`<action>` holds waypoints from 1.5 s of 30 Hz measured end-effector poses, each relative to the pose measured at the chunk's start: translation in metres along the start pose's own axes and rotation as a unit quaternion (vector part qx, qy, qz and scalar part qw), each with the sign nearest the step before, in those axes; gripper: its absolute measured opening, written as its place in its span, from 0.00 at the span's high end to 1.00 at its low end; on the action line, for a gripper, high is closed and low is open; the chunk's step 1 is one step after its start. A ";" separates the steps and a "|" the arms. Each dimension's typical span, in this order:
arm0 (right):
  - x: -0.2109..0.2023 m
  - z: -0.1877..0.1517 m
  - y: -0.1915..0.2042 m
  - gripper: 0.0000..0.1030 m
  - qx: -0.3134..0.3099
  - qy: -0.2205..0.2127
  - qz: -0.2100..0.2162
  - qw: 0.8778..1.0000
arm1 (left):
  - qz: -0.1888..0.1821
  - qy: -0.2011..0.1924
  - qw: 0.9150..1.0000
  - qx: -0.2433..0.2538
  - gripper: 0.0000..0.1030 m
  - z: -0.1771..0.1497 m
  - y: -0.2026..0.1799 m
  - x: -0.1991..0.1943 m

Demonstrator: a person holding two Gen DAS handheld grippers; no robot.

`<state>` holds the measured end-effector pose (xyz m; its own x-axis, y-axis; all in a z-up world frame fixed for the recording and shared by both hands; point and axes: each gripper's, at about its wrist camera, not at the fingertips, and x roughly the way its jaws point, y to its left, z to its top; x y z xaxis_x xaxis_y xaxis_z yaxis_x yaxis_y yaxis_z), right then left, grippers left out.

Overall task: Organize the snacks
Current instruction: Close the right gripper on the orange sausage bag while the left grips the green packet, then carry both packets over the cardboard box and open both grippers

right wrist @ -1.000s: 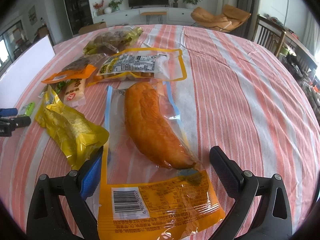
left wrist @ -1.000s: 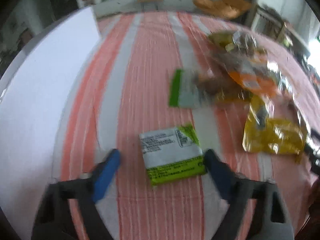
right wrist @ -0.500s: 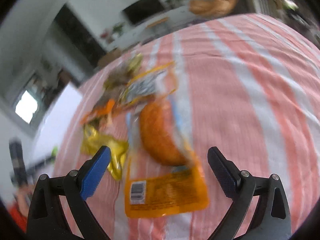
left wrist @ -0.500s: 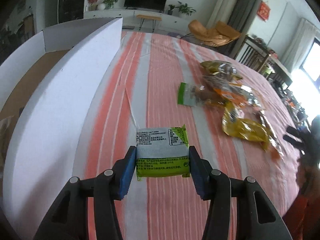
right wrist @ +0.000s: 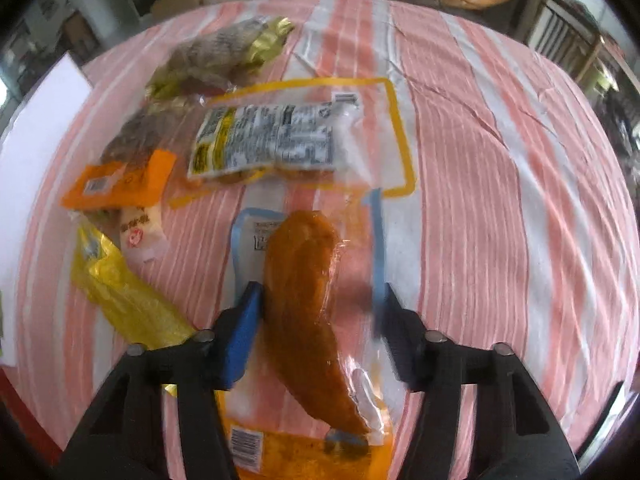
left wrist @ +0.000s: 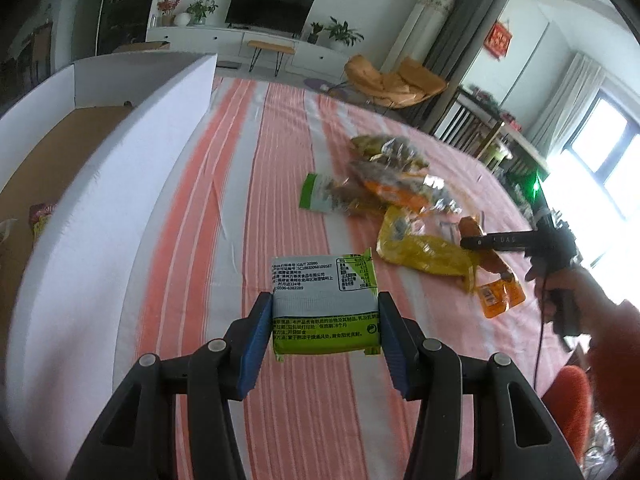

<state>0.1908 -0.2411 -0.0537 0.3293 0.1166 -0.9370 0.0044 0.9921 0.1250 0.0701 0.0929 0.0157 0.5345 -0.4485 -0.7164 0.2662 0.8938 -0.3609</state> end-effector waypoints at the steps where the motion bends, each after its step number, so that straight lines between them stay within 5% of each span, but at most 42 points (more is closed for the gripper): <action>1: -0.003 -0.001 -0.006 0.60 0.018 -0.004 0.020 1.000 | -0.002 -0.004 1.000 0.000 0.51 0.001 -0.001 -0.004; 4: -0.017 -0.012 -0.037 0.65 0.105 -0.029 0.077 0.991 | -0.009 -0.018 1.000 0.002 0.51 0.005 -0.003 -0.016; 9: -0.055 -0.042 -0.087 0.65 0.219 -0.109 0.190 0.951 | -0.038 -0.032 0.999 -0.019 0.51 0.018 -0.002 -0.029; 13: -0.090 -0.037 -0.075 0.65 0.225 -0.139 0.236 0.935 | -0.063 -0.052 0.995 -0.051 0.51 0.037 0.015 -0.057; 18: -0.141 -0.001 0.016 0.65 0.152 -0.151 0.336 0.917 | -0.016 -0.099 0.992 -0.071 0.51 0.061 0.069 -0.118; 25: -0.177 0.042 0.241 0.64 0.005 -0.106 0.467 0.878 | 0.133 -0.114 0.979 -0.100 0.50 0.058 0.166 -0.172; 27: -0.173 0.044 0.308 0.63 -0.040 -0.088 0.463 0.881 | 0.161 -0.101 0.975 -0.116 0.43 0.051 0.188 -0.169; 29: -0.160 0.044 0.367 0.53 -0.075 -0.078 0.449 0.887 | 0.187 -0.089 0.969 -0.133 0.21 0.045 0.205 -0.162; 32: -0.134 0.040 0.417 0.31 -0.101 -0.049 0.435 0.894 | 0.203 -0.094 0.962 -0.155 0.20 0.031 0.220 -0.160; 34: -0.124 0.038 0.419 0.28 -0.094 -0.044 0.429 0.897 | 0.201 -0.100 0.961 -0.163 0.20 0.024 0.222 -0.160; 37: -0.121 0.026 0.381 0.17 -0.086 -0.080 0.416 0.902 | 0.186 -0.112 0.963 -0.158 0.20 0.015 0.209 -0.161; 39: -0.118 0.013 0.337 0.16 -0.092 -0.131 0.363 0.918 | 0.162 -0.117 0.970 -0.140 0.20 0.014 0.185 -0.154; 42: -0.105 -0.016 0.263 0.16 -0.103 -0.214 0.225 0.945 | 0.119 -0.118 0.980 -0.110 0.20 0.020 0.142 -0.139; 45: -0.090 -0.038 0.180 0.16 -0.084 -0.259 0.092 0.958 | 0.061 -0.099 0.991 -0.065 0.19 0.026 0.084 -0.110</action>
<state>0.1258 -0.0716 0.0404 0.7344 0.2950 -0.6113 -0.2363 0.9554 0.1771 0.0541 0.2172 0.0802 0.7071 -0.3167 -0.6322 0.0921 0.9277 -0.3617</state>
